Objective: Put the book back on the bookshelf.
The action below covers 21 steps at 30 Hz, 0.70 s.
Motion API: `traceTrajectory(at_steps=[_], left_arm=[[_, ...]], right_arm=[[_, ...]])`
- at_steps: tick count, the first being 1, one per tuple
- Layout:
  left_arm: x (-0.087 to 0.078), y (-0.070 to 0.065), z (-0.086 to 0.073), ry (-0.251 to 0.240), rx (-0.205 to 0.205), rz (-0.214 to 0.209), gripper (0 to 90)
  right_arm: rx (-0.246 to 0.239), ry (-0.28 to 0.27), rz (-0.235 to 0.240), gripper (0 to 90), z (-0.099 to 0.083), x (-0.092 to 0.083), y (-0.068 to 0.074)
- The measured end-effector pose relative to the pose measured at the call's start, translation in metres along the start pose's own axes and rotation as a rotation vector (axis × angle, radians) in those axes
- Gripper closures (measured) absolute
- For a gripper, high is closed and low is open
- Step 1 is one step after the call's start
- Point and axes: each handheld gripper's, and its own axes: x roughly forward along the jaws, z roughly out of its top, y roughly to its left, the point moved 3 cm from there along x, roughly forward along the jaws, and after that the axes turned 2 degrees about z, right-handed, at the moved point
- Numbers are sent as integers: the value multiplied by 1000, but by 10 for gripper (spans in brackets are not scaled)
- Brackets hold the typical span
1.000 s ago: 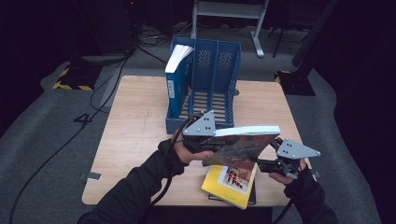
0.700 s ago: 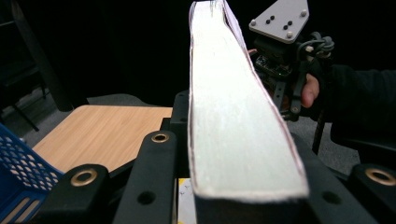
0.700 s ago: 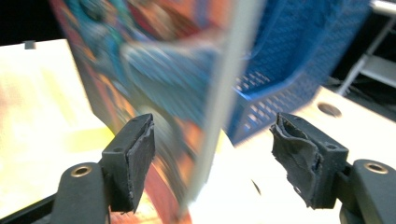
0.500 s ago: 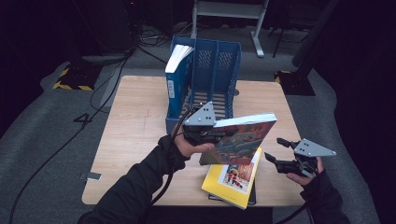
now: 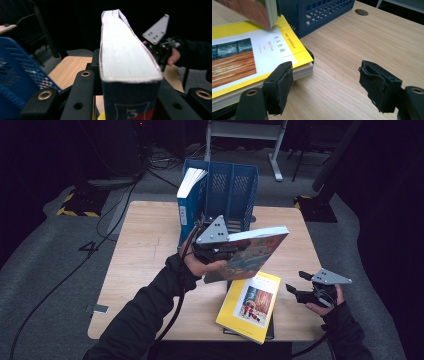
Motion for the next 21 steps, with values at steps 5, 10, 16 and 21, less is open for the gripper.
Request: traceTrajectory(at_steps=[5, 10, 16, 21], left_arm=[[-12, 12, 3, -10, -12, 59, 738], [-32, 27, 4, -15, -26, 130, 737], [-51, 44, 0, -21, -84, 237, 738], [-62, 58, -7, -33, -126, 284, 739]], right_arm=[[8, 7, -2, 274, -1, 2, 0], [11, 12, -1, 276, -2, 4, 0], [18, 24, -5, 281, -4, 5, 0], [28, 24, -6, 285, -5, 5, 0]])
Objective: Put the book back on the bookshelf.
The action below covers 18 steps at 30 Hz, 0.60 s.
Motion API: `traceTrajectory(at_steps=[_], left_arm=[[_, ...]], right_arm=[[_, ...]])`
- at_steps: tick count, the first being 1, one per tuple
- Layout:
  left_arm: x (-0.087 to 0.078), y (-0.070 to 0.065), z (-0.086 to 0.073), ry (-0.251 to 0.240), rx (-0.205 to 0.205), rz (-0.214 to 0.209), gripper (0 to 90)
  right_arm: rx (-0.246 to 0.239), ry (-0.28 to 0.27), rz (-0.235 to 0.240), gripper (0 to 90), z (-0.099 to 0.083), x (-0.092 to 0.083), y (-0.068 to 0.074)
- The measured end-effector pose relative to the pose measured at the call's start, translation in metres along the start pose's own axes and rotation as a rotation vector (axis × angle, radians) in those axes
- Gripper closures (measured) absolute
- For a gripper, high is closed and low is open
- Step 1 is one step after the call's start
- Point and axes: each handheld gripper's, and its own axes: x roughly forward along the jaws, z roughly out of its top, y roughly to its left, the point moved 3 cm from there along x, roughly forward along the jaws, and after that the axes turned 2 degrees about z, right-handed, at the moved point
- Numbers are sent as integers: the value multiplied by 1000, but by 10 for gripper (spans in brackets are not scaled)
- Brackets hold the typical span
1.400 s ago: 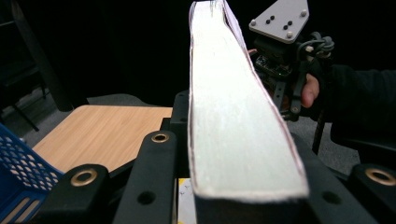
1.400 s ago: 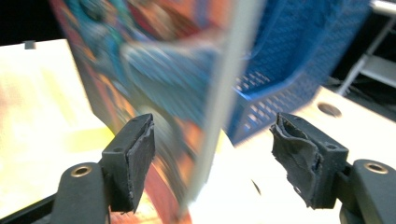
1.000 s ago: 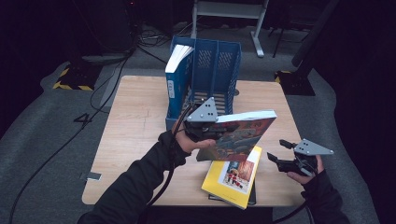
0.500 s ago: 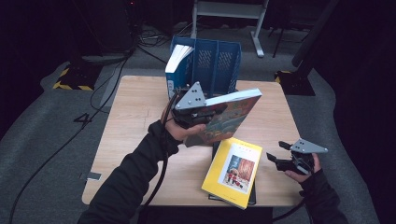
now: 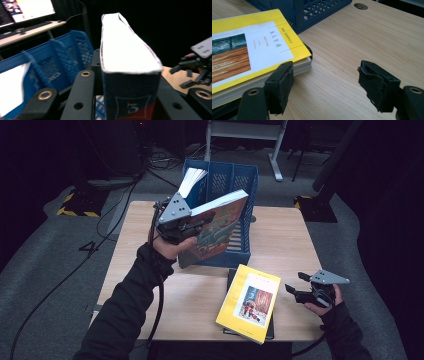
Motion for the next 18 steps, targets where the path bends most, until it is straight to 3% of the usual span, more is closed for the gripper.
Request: traceTrajectory(at_steps=[6, 10, 18], left_arm=[[0, 16, -1, 5, -36, 58, 739], [5, 24, 0, 10, -46, 70, 739], [33, 40, 3, 10, -130, 134, 739]], right_arm=[[-6, 6, 5, 291, -1, 3, 1], [-7, 9, 10, 291, 0, 4, 2], [-8, 11, 17, 295, 0, 5, 3]])
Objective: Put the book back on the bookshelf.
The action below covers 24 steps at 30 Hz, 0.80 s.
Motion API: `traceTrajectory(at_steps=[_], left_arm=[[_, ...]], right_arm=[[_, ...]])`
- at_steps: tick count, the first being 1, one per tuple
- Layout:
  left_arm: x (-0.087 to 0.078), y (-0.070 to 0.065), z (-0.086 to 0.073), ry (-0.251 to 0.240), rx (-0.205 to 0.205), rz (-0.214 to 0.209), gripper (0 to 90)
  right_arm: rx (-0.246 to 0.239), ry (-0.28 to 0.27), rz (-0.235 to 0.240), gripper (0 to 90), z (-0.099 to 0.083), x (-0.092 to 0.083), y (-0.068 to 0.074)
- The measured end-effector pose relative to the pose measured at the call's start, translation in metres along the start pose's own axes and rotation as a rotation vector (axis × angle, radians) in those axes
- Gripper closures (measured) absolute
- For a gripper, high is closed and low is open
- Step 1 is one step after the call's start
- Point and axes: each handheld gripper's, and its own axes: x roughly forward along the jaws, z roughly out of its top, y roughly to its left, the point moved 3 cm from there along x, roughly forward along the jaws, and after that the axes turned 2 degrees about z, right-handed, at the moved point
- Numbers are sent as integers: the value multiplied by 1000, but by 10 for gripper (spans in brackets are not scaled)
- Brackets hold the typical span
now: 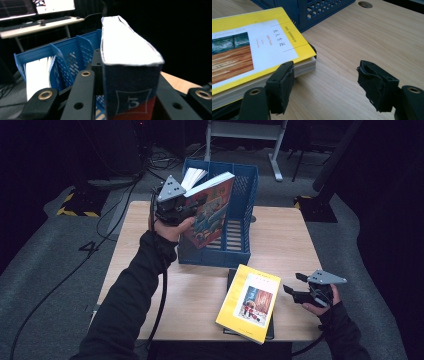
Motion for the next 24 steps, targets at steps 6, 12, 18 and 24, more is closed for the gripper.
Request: traceTrajectory(at_steps=[6, 12, 18, 24], left_arm=[[22, 6, 6, 4, -23, 73, 739], [47, 8, 6, 19, -22, 114, 739], [72, 7, 6, 52, -16, 149, 739], [90, 10, 5, 67, -22, 203, 739]], right_arm=[[2, -10, 11, 297, 1, -1, 2], [0, 2, 22, 300, 0, 2, 4], [-14, 11, 32, 302, 0, 5, 7], [-14, 9, 34, 304, -1, 5, 7]])
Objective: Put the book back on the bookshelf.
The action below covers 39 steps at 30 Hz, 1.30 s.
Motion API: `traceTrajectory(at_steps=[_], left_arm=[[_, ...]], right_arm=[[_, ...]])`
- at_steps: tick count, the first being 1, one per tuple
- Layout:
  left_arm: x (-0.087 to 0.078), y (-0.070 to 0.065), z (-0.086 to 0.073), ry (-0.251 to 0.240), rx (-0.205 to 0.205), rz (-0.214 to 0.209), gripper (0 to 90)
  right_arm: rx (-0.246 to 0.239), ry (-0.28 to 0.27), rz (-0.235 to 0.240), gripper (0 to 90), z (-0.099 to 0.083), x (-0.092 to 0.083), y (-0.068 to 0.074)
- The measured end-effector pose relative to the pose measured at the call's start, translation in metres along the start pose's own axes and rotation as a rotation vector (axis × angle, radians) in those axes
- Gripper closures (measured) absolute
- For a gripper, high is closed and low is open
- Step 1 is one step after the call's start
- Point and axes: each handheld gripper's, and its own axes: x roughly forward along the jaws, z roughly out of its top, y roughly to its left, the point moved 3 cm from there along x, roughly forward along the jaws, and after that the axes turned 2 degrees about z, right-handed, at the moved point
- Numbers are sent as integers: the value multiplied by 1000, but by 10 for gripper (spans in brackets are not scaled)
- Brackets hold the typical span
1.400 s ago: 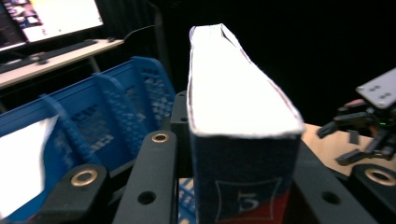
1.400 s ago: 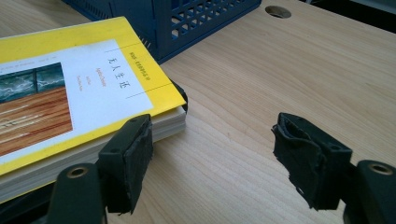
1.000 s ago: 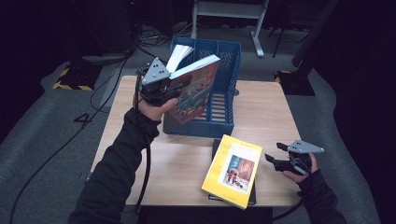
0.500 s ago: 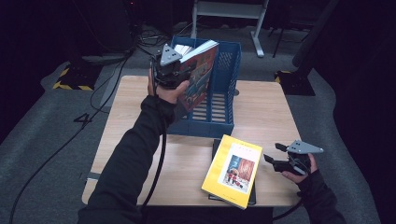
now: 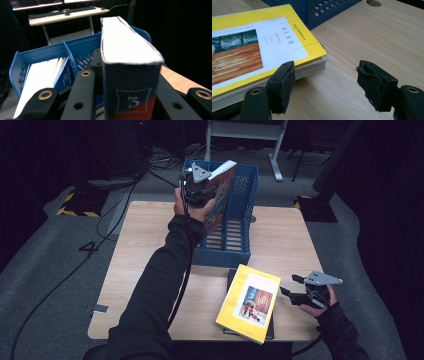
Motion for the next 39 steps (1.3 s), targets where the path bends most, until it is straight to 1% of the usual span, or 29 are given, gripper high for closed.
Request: traceTrajectory(at_steps=[1, 3, 7, 8, 11, 12, 15, 16, 18, 19, 20, 23, 24, 25, 27, 29, 31, 32, 34, 36, 37, 39], left_arm=[[3, -1, 0, 2, 8, 5, 739], [5, -1, 1, 4, 10, 6, 739], [16, 1, 3, 4, -19, 26, 739], [20, 1, 4, 11, -16, 39, 739], [29, 1, 4, 21, -27, 61, 739], [32, 1, 3, 25, -35, 67, 739], [39, -3, 2, 30, -34, 81, 739], [41, -5, 2, 27, -40, 85, 738], [44, -5, 0, 29, -43, 89, 738], [45, -4, -1, 21, -58, 93, 738], [47, -3, -1, 26, -66, 94, 738], [51, -4, -3, 23, -74, 101, 738], [53, -5, -5, 23, -79, 103, 738], [54, -6, -7, 25, -75, 105, 738], [58, -6, -12, 32, -88, 114, 738], [61, -7, -18, 41, -74, 112, 738], [62, -6, -20, 49, -73, 115, 738], [62, -6, -21, 44, -71, 117, 739], [62, -6, -23, 44, -74, 121, 739], [62, -9, -24, 48, -64, 118, 738], [63, -11, -26, 53, -56, 123, 738], [62, -11, -31, 56, -68, 120, 738]], right_arm=[[1, 0, 1, 305, 0, 0, 0], [0, 1, 1, 305, 0, 0, 0], [0, 3, 6, 305, 0, 1, 1], [1, 3, 9, 305, 0, 2, 1], [-2, 5, 10, 305, 0, 2, 2], [-2, 4, 11, 305, -1, 2, 2], [-6, 4, 13, 305, -1, 1, 2], [-7, 4, 15, 305, -1, 1, 2], [-10, 5, 16, 306, -1, 1, 2], [-11, 5, 15, 305, -1, 1, 2], [-16, 5, 15, 306, -1, 1, 3], [-22, 8, 17, 306, -1, 2, 4], [-19, 8, 19, 306, -1, 2, 4], [-22, 10, 20, 306, -1, 2, 4], [-26, 9, 23, 306, 0, 3, 5], [-26, 12, 24, 306, -1, 3, 5], [-28, 14, 30, 309, -1, 3, 5], [-33, 9, 24, 314, -1, 3, 5], [-31, 5, 30, 315, -1, 3, 5], [-38, 7, 29, 315, -1, 3, 7], [-47, 8, 28, 316, 0, 3, 7], [-54, 4, 34, 316, 0, 2, 9]])
